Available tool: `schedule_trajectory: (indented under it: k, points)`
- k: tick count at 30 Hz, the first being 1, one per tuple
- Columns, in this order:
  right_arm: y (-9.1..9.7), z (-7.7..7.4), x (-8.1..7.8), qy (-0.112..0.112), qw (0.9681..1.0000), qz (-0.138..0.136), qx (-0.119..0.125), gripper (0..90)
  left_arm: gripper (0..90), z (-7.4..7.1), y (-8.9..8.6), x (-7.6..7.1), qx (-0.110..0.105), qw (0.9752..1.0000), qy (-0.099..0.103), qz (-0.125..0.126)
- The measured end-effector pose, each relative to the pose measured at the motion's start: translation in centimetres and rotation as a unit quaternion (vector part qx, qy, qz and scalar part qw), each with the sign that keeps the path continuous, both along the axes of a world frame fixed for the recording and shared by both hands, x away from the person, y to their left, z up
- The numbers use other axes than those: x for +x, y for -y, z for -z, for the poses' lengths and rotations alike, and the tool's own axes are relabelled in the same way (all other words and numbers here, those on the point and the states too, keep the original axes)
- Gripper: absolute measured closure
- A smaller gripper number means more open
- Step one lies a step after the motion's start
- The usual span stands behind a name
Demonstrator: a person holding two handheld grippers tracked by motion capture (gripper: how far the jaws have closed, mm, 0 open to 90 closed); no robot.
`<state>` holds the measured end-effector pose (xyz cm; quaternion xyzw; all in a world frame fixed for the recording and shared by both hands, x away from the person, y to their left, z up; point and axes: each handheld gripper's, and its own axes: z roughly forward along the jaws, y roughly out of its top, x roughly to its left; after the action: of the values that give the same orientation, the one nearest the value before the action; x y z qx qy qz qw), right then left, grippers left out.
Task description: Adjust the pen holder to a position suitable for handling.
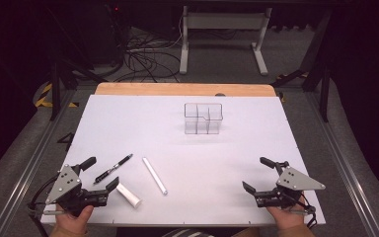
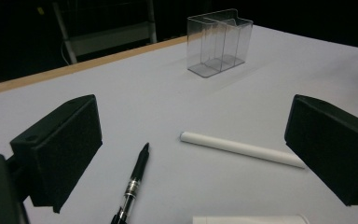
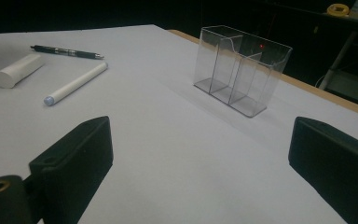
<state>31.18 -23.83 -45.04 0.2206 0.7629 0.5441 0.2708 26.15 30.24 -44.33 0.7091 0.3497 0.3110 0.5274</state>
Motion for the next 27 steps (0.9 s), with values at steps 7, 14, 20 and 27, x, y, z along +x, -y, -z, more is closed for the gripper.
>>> schedule_trajectory:
  k: [7, 14, 20, 27]
  points:
    - [-0.35, -0.26, -0.13, 0.013, 0.9999, -0.002, -0.011, 6.9, 4.6, -0.02, -0.03, -0.16, -0.005, 1.0000, 0.002, -0.003]
    - [-0.53, -0.33, -0.08, -0.001, 1.0000, 0.003, -0.006, 8.0, 4.6, -0.03, -0.20, -0.25, -0.012, 0.9999, 0.002, 0.001]
    - [-0.73, -0.44, -0.17, 0.004, 0.9999, 0.000, -0.014, 8.8, 5.3, -0.06, -0.08, -0.30, 0.000, 1.0000, 0.005, -0.002]
    - [-0.93, -0.51, -0.16, 0.008, 0.9999, -0.003, -0.012, 8.3, 5.4, -0.09, -0.07, -0.33, 0.000, 1.0000, 0.006, -0.004]
